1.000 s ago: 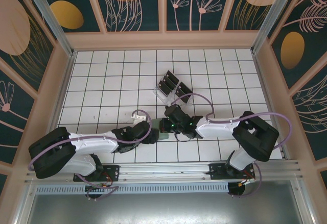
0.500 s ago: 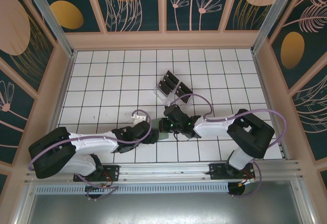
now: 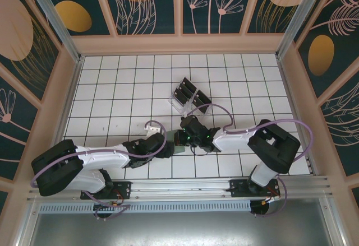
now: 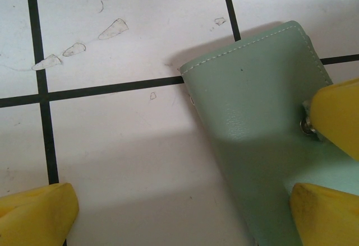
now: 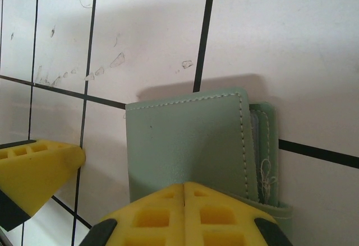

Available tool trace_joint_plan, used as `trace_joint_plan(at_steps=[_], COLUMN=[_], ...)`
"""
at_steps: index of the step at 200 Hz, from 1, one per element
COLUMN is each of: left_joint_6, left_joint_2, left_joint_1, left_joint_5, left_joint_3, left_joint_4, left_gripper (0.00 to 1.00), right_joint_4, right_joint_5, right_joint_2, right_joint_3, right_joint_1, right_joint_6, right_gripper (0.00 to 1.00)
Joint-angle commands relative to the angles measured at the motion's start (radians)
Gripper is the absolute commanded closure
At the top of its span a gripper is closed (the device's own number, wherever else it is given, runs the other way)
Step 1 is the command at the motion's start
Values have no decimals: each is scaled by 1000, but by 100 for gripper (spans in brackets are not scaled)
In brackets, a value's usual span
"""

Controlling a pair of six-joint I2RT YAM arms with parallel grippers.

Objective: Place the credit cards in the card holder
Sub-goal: Close the button on the card holder.

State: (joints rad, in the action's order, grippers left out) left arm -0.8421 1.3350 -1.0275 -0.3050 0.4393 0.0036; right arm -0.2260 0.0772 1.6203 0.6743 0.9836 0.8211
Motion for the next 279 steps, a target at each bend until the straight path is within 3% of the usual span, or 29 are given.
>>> trace_joint_plan(at_steps=[1, 59, 133, 194, 262, 279], left_joint_6=[-2, -27, -158, -175, -162, -150], left_joint_2=[23, -50, -289, -251, -221, -226], left_joint_1=[16, 16, 16, 16, 16, 16], left_joint_5=[18, 3, -130, -99, -108, -160], left_joint_3=[-39, -62, -105, -110, -73, -35], left_joint_4=[-36, -32, -129, -122, -128, -165], left_gripper=[2, 1, 2, 2, 2, 2], right_joint_4=[76, 88, 81, 93, 128, 152], right_joint_5=[15, 10, -43, -210, -225, -219], right_joint_2=[58, 107, 102, 91, 74, 40], right_joint_3=[0, -20, -87, -127, -64, -1], right_joint_1=[13, 25, 86, 155, 164, 152], right_joint_6=[-11, -1, 44, 0, -16, -41], right_gripper=[100, 100, 100, 100, 100, 85])
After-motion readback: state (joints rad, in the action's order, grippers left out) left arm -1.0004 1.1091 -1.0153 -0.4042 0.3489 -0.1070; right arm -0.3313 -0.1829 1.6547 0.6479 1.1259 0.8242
